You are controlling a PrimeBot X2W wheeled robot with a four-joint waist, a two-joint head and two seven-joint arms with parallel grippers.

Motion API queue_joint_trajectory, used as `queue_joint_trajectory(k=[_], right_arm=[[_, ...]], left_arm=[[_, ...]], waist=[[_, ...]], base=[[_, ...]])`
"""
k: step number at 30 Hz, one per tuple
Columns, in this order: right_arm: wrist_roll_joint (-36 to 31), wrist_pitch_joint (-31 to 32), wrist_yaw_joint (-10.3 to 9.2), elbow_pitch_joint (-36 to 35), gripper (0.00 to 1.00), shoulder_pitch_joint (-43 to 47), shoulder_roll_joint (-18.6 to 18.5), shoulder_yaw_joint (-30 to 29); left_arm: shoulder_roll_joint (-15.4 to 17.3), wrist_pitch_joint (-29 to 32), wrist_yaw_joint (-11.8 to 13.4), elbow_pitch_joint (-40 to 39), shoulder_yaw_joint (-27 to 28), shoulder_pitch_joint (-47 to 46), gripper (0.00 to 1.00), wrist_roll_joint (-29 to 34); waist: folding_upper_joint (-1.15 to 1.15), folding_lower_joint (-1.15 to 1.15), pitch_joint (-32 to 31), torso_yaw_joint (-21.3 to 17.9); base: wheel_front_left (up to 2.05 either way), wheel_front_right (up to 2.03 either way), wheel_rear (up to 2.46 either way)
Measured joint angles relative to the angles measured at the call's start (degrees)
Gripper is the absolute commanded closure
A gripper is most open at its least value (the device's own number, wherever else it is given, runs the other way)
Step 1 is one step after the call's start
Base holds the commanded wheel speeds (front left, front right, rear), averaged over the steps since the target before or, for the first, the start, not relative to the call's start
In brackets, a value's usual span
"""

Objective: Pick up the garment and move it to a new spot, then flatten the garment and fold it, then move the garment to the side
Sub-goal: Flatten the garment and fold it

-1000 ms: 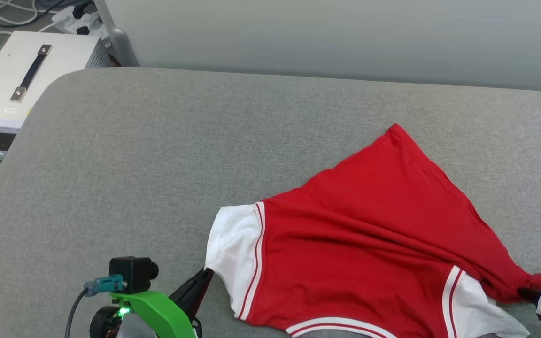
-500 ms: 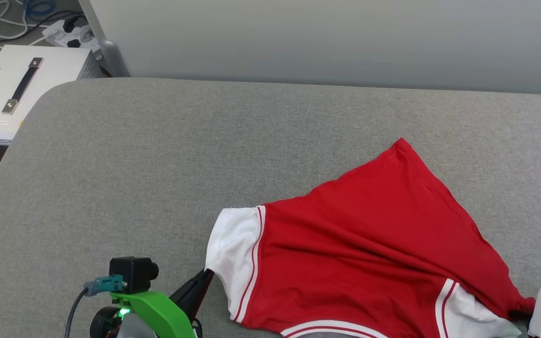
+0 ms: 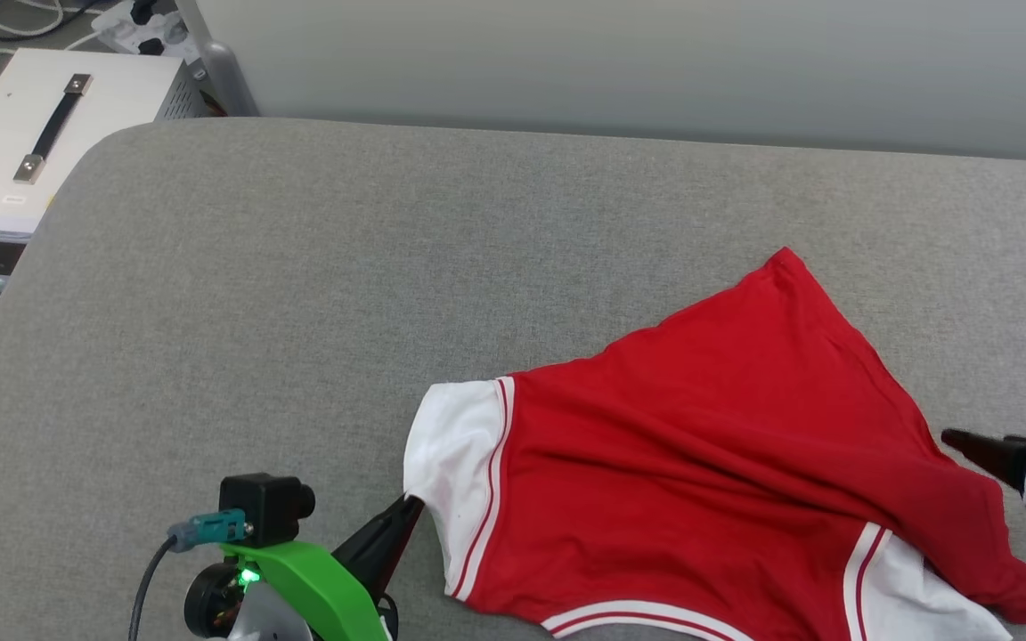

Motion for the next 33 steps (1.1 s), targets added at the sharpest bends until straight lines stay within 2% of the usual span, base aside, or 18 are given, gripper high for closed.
queue_joint_trajectory(k=[7,11,16,23,33], right_arm=[[-2.33,5.48,0.0,0.48,0.0,-12.54,0.57,4.22],[-3.9,7.3,0.0,4.54,0.0,-19.07,1.6,4.59],[-7.27,8.22,0.0,9.79,0.0,-26.33,0.2,5.59],[-10.89,7.66,0.0,17.38,0.0,-32.33,-1.66,6.35],[-13.71,5.68,0.0,23.54,0.0,-35.49,-4.1,8.13]], left_arm=[[-0.56,0.0,-0.68,-1.58,-0.99,-2.91,1.0,1.27],[-1.07,0.25,-0.93,-2.59,-1.57,-4.65,1.0,1.97],[-1.75,0.47,-1.19,-3.21,-2.0,-7.0,1.0,3.26],[-2.61,0.3,-1.77,-3.57,-2.45,-9.05,1.0,3.96],[-4.21,-0.15,-3.18,-3.57,-2.75,-10.48,1.0,3.33]], waist=[[0.0,0.0,3.66,1.81],[0.0,0.0,6.36,3.38],[0.0,0.01,10.32,5.51],[0.0,0.01,15.31,8.89],[0.0,0.01,19.95,13.61]], base=[[0.0,0.0,0.0],[0.0,0.0,0.0],[0.0,0.0,0.0],[0.0,0.0,0.0],[0.0,0.0,0.0]])
